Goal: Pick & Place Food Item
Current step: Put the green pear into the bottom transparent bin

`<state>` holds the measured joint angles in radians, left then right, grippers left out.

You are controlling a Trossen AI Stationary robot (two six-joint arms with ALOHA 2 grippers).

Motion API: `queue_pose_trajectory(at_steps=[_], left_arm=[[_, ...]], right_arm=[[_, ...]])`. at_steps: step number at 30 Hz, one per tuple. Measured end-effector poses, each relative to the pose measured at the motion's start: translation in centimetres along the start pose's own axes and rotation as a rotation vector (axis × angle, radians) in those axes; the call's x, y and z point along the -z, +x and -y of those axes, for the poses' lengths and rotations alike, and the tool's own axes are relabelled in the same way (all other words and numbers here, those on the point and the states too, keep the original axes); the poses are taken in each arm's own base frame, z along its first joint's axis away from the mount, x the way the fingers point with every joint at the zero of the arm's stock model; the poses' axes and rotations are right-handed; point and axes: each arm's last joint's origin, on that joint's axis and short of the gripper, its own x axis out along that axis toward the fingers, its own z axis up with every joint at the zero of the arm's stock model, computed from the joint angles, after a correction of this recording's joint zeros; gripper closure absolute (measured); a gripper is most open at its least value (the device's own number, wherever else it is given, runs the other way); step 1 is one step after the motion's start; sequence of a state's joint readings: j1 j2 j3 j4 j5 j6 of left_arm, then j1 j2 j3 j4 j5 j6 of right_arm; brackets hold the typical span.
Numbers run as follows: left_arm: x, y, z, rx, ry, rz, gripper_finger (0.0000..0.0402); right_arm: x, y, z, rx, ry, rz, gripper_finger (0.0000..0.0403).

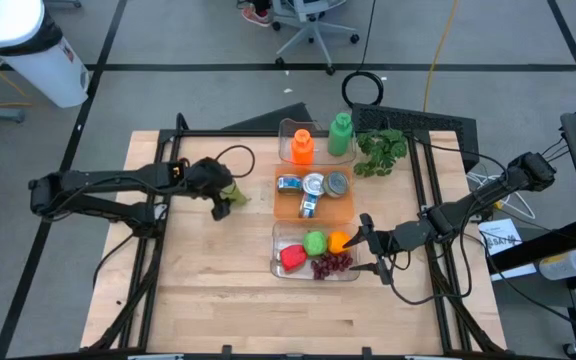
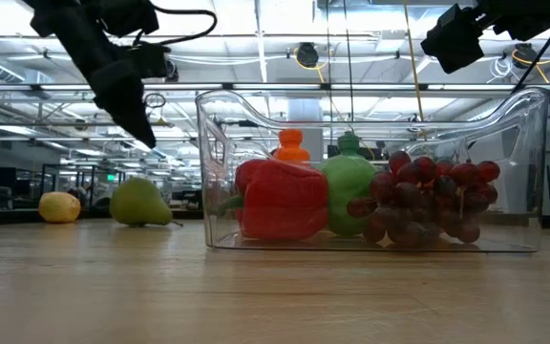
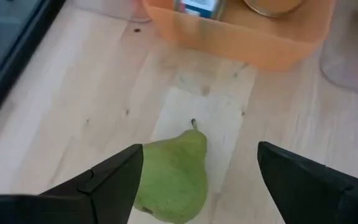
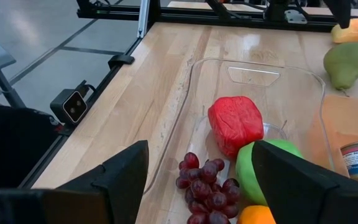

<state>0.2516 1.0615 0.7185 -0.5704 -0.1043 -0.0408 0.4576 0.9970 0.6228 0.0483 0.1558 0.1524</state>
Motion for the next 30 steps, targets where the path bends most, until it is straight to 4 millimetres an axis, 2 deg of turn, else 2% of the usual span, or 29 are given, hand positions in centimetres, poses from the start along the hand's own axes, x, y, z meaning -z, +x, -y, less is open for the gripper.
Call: queue_pose_trajectory(at_steps=[7, 12, 16, 21, 30], left_arm=[[0.3, 1.0, 0.2, 0.003, 0.103, -0.065, 0.0077], [0.5, 3.0, 0.2, -0.029, 0.17, -0.152, 0.0075], [0.8, 4.6, -0.2, -0.108, 0.199, -0.224, 0.0057], [1.0, 5.7, -0.3, -0.114, 0.301, -0.28, 0.0031], [1.3, 7.1, -0.7, -0.1, 0.275, -0.332, 0.002]], right_arm=[[0.0, 0.0, 0.0, 0.0, 0.004, 0.0, 0.0135], [0.0, 0.0, 0.0, 0.0, 0.01, -0.001, 0.0135], [0.0, 0.0, 0.0, 0.0, 0.018, 0.0, 0.0135], [0.0, 0.0, 0.0, 0.0, 0.019, 0.003, 0.0135], [0.0, 0.0, 0.0, 0.0, 0.019, 0.003, 0.0135]])
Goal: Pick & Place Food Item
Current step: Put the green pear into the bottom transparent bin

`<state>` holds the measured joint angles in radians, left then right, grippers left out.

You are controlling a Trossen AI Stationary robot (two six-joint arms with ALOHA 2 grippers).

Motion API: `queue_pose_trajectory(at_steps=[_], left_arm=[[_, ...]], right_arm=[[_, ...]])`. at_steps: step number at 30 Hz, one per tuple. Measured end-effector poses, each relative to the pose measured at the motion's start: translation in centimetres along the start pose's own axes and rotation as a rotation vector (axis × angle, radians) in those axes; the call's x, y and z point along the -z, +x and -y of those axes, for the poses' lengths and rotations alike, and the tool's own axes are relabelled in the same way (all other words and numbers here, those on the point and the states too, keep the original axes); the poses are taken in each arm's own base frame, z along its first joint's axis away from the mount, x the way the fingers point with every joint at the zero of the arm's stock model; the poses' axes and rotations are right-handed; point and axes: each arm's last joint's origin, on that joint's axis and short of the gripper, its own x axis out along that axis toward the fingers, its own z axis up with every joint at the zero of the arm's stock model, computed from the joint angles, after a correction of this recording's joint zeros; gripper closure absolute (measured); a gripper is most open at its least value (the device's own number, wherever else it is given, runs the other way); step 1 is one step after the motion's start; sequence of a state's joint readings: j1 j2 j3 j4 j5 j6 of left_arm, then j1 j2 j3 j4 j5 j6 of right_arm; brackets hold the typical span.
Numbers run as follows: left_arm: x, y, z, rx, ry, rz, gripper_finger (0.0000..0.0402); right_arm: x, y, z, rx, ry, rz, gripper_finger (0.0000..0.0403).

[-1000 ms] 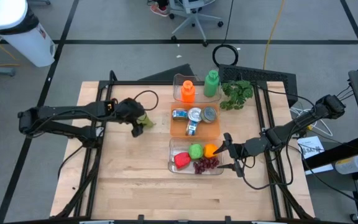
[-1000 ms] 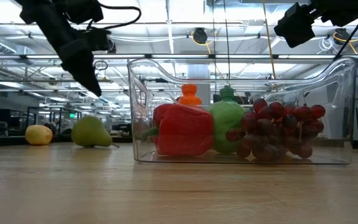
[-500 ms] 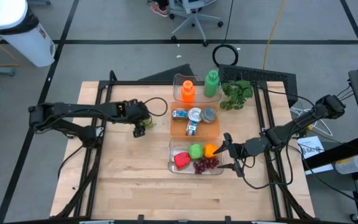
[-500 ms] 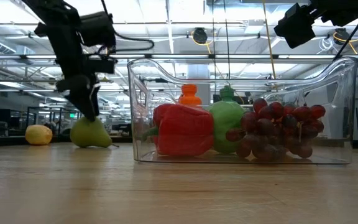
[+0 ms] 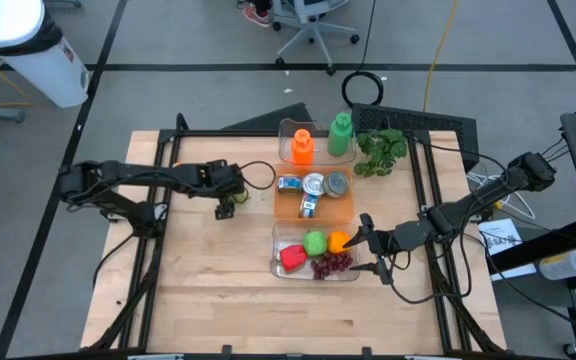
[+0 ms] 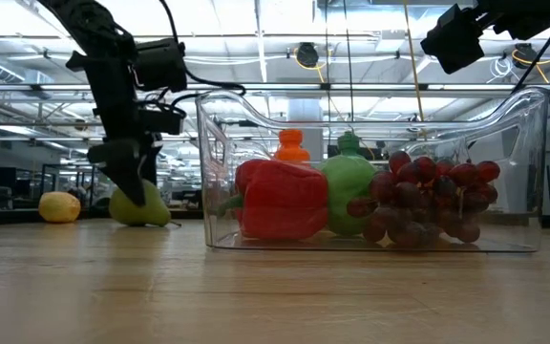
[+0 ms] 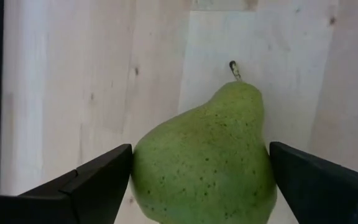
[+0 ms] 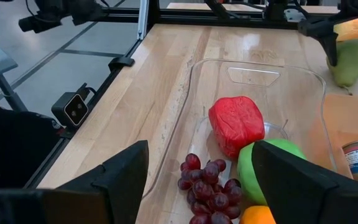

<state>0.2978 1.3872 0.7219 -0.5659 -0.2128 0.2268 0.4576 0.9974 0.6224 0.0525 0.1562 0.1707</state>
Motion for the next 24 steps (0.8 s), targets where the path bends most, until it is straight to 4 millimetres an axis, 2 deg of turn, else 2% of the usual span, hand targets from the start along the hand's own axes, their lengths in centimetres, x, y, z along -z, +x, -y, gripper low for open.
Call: queue_pose_trajectory(at_steps=[14, 20, 24], left_arm=[[0.0, 1.8, 0.7, -0.013, -0.097, -0.086, 0.0022], [0.0, 1.8, 1.1, -0.007, -0.158, -0.088, 0.008], [0.0, 1.5, 1.2, -0.023, -0.202, -0.078, 0.0083]], right_arm=[[0.0, 0.0, 0.0, 0.0, 0.0, -0.001, 0.0135], [0.0, 0.0, 0.0, 0.0, 0.0, -0.001, 0.0135], [0.0, 0.0, 0.0, 0.001, 0.006, -0.001, 0.0135]])
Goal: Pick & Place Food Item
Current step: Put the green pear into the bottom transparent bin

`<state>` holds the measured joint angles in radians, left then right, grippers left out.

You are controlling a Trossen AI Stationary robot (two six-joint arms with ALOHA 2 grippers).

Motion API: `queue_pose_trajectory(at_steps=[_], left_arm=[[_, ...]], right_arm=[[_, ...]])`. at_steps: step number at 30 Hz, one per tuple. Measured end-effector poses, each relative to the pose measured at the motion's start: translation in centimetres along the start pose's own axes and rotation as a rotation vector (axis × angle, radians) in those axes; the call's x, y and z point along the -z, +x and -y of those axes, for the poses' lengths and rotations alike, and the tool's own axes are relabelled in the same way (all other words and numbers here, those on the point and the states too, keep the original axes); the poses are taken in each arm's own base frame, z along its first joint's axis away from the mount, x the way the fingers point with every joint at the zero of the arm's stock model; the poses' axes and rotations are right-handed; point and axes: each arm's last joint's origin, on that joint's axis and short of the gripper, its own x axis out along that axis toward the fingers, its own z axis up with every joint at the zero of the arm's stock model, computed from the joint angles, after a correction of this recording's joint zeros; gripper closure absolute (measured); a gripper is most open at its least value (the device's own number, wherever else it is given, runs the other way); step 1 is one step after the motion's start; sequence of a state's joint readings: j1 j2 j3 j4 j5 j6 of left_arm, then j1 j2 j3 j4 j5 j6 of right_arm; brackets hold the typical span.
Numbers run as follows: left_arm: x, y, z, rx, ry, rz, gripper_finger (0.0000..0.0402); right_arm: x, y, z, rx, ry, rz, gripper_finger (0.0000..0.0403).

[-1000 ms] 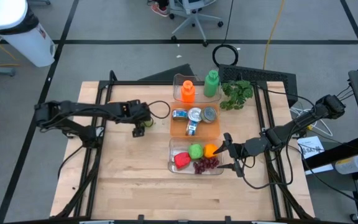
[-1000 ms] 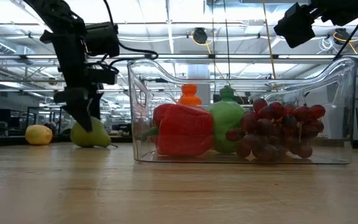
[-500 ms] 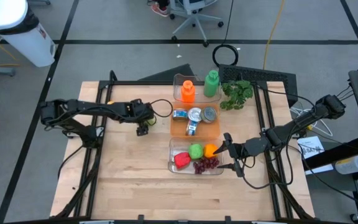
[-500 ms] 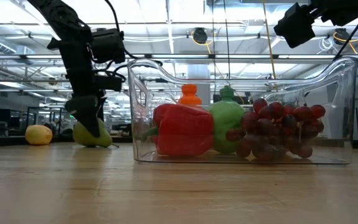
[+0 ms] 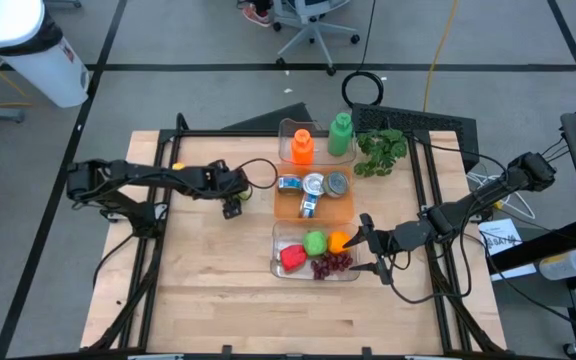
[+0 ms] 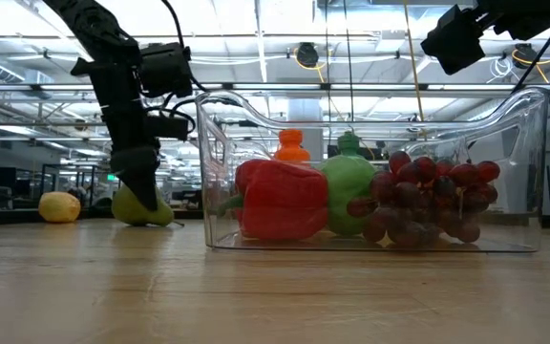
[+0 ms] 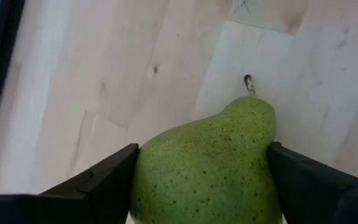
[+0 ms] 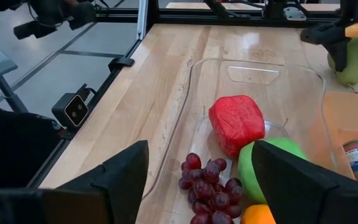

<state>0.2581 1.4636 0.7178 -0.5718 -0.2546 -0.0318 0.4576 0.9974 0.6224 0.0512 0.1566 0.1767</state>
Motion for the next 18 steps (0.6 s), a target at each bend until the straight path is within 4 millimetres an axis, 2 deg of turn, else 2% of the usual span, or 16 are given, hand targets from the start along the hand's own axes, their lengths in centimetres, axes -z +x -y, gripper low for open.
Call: queue_pose_trajectory(at_steps=[6, 11, 16, 18], left_arm=[[-0.1, -3.0, 0.1, 0.09, -0.09, 0.168, 0.0083], [-0.7, -7.2, -0.2, 0.169, -0.157, 0.462, 0.0084], [-1.8, -10.9, 0.8, 0.307, -0.159, 0.774, 0.0084], [-2.0, -11.8, 1.7, 0.365, -0.125, 0.868, 0.0084]], right_arm=[[0.0, 0.0, 0.0, 0.001, 0.02, -0.002, 0.0135], [0.0, 0.0, 0.1, 0.026, 0.02, 0.002, 0.0135], [0.0, 0.0, 0.3, 0.097, -0.002, 0.015, 0.0135], [-0.1, 0.0, 0.4, 0.131, -0.01, 0.028, 0.0135]])
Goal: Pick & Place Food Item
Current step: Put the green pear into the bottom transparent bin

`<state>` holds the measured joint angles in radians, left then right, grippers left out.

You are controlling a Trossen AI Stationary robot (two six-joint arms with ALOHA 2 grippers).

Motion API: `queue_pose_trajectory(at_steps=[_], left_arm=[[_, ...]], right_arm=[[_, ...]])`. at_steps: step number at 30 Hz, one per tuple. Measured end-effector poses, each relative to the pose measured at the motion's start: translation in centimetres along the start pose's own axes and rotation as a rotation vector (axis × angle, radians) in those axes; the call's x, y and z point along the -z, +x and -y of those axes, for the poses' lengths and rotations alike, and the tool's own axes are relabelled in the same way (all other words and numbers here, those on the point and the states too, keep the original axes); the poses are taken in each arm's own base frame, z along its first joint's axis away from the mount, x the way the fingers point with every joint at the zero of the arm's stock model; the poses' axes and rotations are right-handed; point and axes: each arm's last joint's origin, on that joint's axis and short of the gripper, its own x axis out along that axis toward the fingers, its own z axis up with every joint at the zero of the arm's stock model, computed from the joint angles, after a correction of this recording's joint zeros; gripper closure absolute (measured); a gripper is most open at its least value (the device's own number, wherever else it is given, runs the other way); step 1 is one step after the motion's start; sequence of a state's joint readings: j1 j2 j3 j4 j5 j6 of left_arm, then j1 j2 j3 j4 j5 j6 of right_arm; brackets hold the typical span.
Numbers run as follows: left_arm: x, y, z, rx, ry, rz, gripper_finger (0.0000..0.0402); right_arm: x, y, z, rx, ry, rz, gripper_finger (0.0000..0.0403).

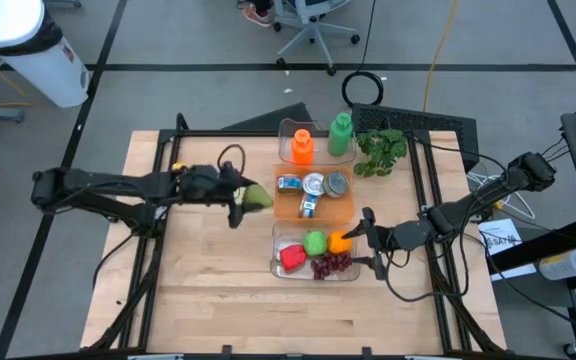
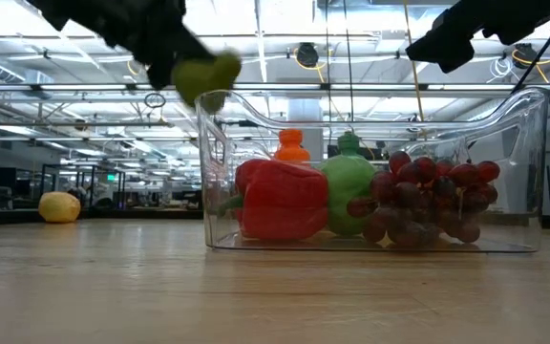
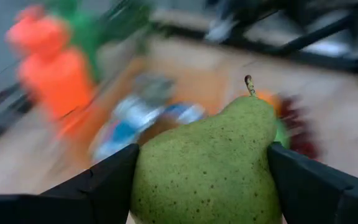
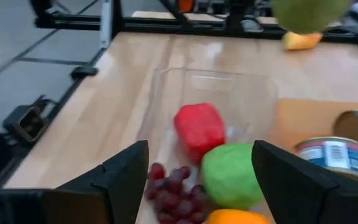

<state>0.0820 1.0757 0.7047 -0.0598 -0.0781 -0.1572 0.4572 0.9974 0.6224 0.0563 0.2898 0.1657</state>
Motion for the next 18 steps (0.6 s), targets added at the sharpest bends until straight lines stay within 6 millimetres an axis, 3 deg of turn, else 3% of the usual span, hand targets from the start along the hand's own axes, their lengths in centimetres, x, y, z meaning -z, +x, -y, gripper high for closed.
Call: queue_pose_trajectory(at_steps=[9, 18], left_arm=[[-0.4, 1.4, 4.2, 0.207, 0.043, 0.315, 0.0084], [1.0, 5.6, 7.2, 0.284, 0.074, 0.47, 0.0084]], right_arm=[[-1.4, 1.0, 0.7, 0.1, -0.035, 0.153, 0.0135], [-2.7, 4.5, 1.2, 0.155, -0.073, 0.419, 0.0135]])
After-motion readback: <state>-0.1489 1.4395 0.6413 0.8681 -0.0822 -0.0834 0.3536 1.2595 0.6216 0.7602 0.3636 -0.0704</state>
